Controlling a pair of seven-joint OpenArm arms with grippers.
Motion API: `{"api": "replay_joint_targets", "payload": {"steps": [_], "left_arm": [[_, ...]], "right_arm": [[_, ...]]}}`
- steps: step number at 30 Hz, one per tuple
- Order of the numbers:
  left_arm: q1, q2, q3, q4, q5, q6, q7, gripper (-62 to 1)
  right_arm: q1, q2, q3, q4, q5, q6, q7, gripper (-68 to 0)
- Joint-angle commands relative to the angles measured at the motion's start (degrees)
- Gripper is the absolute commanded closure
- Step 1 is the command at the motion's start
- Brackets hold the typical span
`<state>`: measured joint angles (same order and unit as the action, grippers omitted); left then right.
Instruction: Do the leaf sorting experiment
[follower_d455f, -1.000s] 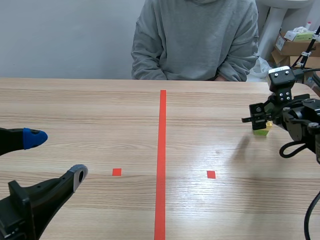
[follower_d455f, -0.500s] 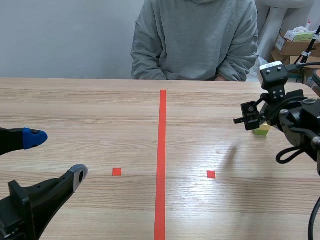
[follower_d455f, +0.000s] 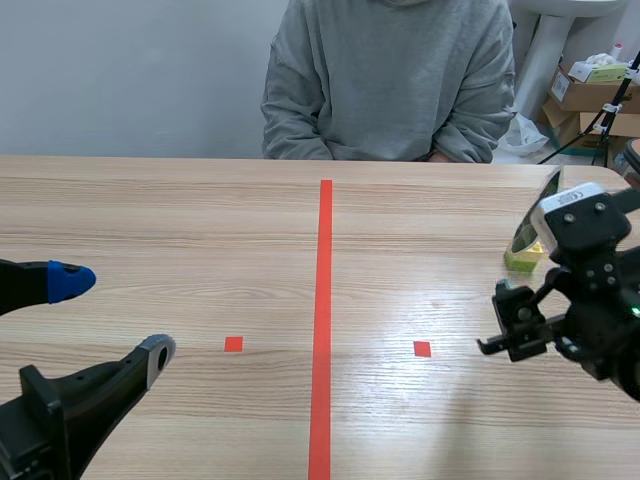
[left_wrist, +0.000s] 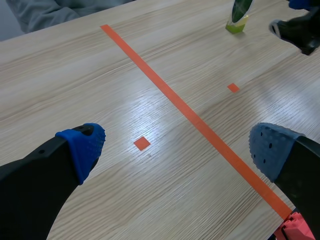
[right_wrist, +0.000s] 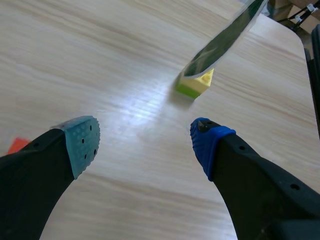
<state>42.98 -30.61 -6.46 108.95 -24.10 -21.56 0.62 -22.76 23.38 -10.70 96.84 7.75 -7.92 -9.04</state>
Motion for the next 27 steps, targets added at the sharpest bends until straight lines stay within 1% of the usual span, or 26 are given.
{"api": "replay_joint_targets", "payload": {"steps": [1, 5, 7, 8, 11, 12, 13, 14, 15, 16, 17, 19, 27], "left_arm": [[0.0, 0.4, -0.3, 1.1, -0.4, -0.2, -0.8, -61.7], [0.0, 0.4, -0.3, 1.1, -0.4, -0.2, -0.8, -61.7], [0.0, 0.4, -0.3, 1.1, -0.4, -0.2, -0.8, -61.7], [0.0, 0.4, -0.3, 1.1, -0.4, -0.2, -0.8, -61.7], [0.0, 0.4, -0.3, 1.1, -0.4, -0.2, -0.8, -61.7], [0.0, 0.4, -0.3, 1.1, -0.4, -0.2, -0.8, -61.7], [0.0, 0.4, -0.3, 1.1, -0.4, -0.2, -0.8, -61.7], [0.0, 0.4, -0.3, 1.1, -0.4, -0.2, -0.8, -61.7], [0.0, 0.4, -0.3, 1.1, -0.4, -0.2, -0.8, -61.7], [0.0, 0.4, -0.3, 1.1, -0.4, -0.2, -0.8, -61.7], [0.0, 0.4, -0.3, 1.1, -0.4, -0.2, -0.8, -61.7], [0.0, 0.4, -0.3, 1.1, -0.4, -0.2, -0.8, -61.7], [0.0, 0.4, -0.3, 1.1, -0.4, -0.2, -0.8, -61.7]], "right_arm": [[-2.4, 1.2, 2.1, 3.1, 0.0, 0.7, 1.0, -38.0], [-11.5, 1.2, 5.7, 12.5, 0.3, 7.0, 1.0, -36.6], [-15.0, 1.2, 7.6, 16.2, 0.9, 10.4, 1.0, -36.6], [-16.3, 1.2, 8.5, 17.5, 1.9, 11.9, 0.9, -36.6], [-18.6, 1.2, 11.4, 20.7, 6.1, 18.3, -0.2, -36.6], [-19.0, 1.2, 12.3, 21.4, 7.6, 20.6, -1.0, -36.6], [-19.2, 1.2, 13.3, 21.9, 9.0, 23.8, -1.2, -36.6], [-19.2, 1.2, 14.2, 22.4, 10.7, 26.2, -1.2, -36.6], [-19.2, 1.2, 15.0, 22.5, 12.5, 28.5, -1.2, -36.2], [-19.1, 1.2, 15.6, 22.5, 13.5, 30.2, -1.2, -35.7], [-19.0, 1.2, 15.9, 22.5, 14.4, 30.8, -1.1, -35.3], [-18.7, 1.1, 15.9, 22.5, 15.5, 30.4, -1.2, -35.1], [-16.7, 0.7, 15.9, 22.5, 15.5, 30.4, -1.2, -35.1]]}}
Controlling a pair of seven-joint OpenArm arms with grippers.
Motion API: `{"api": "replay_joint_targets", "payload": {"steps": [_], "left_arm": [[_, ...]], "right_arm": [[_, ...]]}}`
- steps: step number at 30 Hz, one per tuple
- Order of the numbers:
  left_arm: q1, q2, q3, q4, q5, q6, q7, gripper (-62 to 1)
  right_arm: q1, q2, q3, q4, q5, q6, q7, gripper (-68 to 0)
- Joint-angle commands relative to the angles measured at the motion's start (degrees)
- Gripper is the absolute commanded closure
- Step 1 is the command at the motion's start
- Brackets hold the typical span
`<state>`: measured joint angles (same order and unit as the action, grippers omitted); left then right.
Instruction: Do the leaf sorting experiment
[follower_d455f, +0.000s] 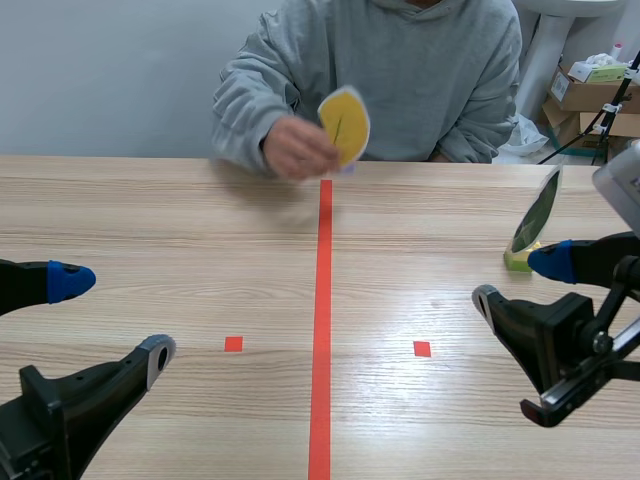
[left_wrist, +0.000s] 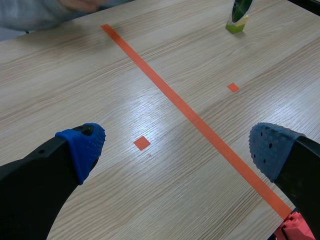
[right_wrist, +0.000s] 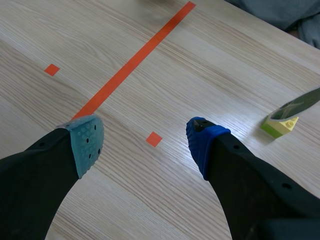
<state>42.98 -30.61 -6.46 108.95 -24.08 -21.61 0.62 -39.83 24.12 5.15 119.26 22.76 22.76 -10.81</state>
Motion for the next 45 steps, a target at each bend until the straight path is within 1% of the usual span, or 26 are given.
{"api": "replay_joint_targets", "payload": {"steps": [1, 7, 11, 28, 34, 45], "left_arm": [[0.0, 0.4, -0.3, 1.1, -0.4, -0.2, -0.8, -61.7], [0.0, 0.4, -0.3, 1.1, -0.4, -0.2, -0.8, -61.7], [0.0, 0.4, -0.3, 1.1, -0.4, -0.2, -0.8, -61.7], [0.0, 0.4, -0.3, 1.1, -0.4, -0.2, -0.8, -61.7], [0.0, 0.4, -0.3, 1.1, -0.4, -0.2, -0.7, -61.7], [0.0, 0.4, -0.3, 1.1, -0.4, -0.2, -0.7, -61.7]], "right_arm": [[0.3, 0.0, 0.0, 0.0, 0.4, -0.4, 0.6, -35.1], [0.3, 0.0, 0.0, 0.0, 0.4, -0.4, 0.5, -35.1], [0.3, 0.0, 0.0, 0.0, -0.4, -0.4, -1.0, -35.1], [0.3, 0.0, 0.0, 0.0, -0.2, -0.4, -0.9, -35.1], [0.3, 0.0, 0.0, 0.0, -0.2, -0.4, -2.8, -35.1], [0.3, 0.0, 0.0, 0.0, 0.0, -0.4, -3.0, -35.1]]}}
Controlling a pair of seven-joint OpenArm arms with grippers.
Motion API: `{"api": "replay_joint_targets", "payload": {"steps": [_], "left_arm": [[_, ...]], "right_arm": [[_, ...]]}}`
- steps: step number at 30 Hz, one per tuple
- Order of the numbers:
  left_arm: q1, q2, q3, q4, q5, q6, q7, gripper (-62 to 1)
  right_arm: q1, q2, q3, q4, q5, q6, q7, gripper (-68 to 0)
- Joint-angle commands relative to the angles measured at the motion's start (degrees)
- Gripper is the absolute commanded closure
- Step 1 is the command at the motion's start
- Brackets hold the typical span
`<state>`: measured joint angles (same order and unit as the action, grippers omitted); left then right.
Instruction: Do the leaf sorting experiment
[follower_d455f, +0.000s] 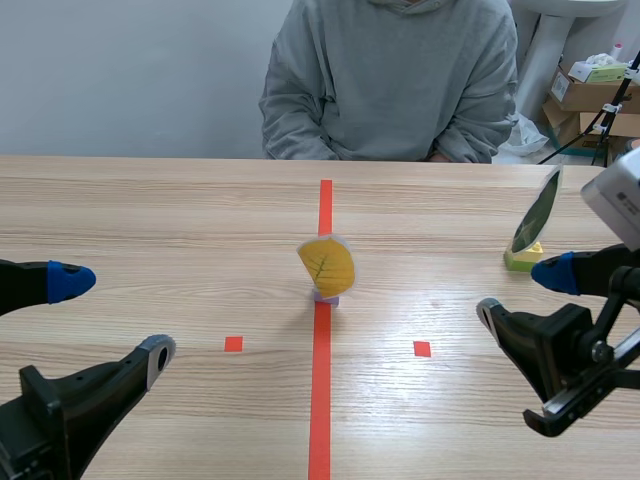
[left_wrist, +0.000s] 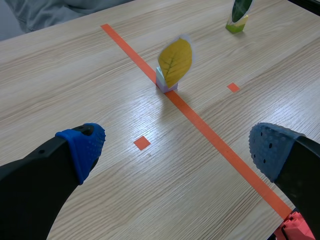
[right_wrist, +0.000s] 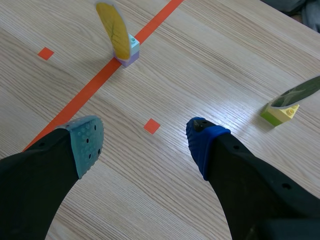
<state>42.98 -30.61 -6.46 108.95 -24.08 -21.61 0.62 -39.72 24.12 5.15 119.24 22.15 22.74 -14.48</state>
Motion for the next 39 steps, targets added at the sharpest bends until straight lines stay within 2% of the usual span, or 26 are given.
{"api": "replay_joint_targets", "payload": {"steps": [1, 39], "left_arm": [[0.0, 0.4, -0.3, 1.1, -0.4, -0.2, -0.7, -61.7], [0.0, 0.4, -0.3, 1.1, -0.3, -0.1, -0.6, -61.7]], "right_arm": [[0.2, 0.0, 0.0, 0.1, 0.6, -0.4, 0.6, -35.1], [0.2, 0.0, 0.0, 0.1, 2.1, -0.4, 0.3, -35.1]]}}
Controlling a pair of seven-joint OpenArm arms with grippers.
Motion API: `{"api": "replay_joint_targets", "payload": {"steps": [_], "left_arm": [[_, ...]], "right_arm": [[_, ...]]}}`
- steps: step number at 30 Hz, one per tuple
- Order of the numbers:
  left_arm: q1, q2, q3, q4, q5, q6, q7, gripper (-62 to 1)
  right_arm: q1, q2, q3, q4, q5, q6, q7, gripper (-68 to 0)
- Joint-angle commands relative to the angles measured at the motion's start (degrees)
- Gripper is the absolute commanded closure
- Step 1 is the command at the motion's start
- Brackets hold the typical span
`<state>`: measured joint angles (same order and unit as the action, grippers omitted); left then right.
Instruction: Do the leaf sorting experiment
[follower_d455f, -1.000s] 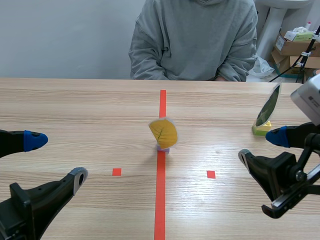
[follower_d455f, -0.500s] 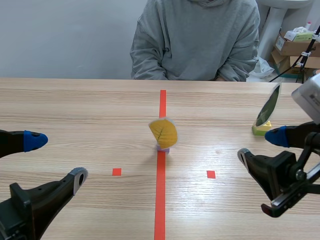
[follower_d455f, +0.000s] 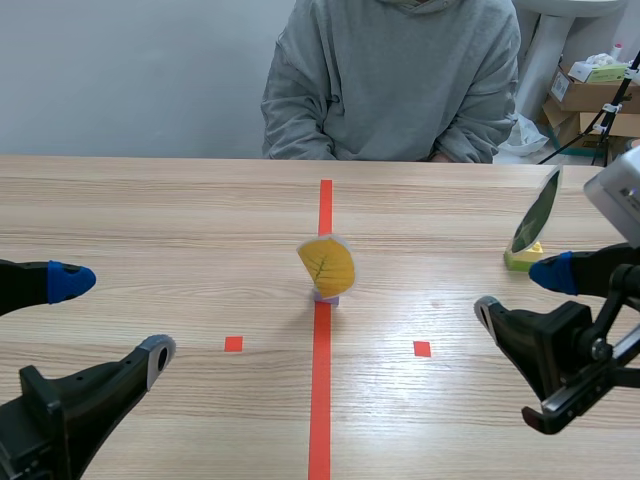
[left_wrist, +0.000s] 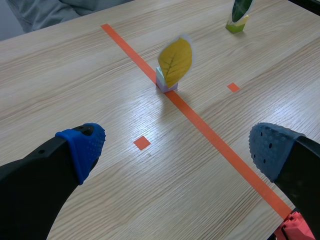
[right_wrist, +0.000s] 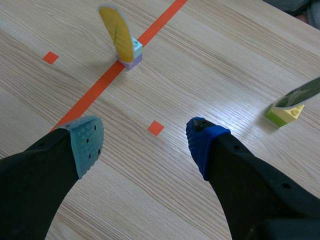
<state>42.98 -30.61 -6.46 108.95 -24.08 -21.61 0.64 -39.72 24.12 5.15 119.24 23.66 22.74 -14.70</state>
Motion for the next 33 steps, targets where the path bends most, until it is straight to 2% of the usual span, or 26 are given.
{"api": "replay_joint_targets", "payload": {"steps": [1, 17, 24, 33], "left_arm": [[0.0, 0.4, -0.3, 1.1, -0.3, -0.1, -0.6, -61.7], [0.0, 0.4, -0.3, 1.1, -0.4, -0.1, -0.6, -61.7], [0.0, 0.4, -0.3, 1.1, -0.4, -0.1, -0.5, -61.7], [0.0, 0.4, -0.3, 1.1, -0.4, -0.1, -0.6, -61.7]], "right_arm": [[0.2, 0.0, 0.0, 0.1, 0.6, -0.4, 0.6, -35.1], [0.2, 0.0, 0.0, 0.1, 0.4, -0.4, 0.4, -35.1], [0.2, 0.0, 0.0, 0.1, 0.4, -0.4, -2.1, -35.1], [0.2, 0.0, 0.0, 0.1, 0.4, -0.4, -2.1, -35.1]]}}
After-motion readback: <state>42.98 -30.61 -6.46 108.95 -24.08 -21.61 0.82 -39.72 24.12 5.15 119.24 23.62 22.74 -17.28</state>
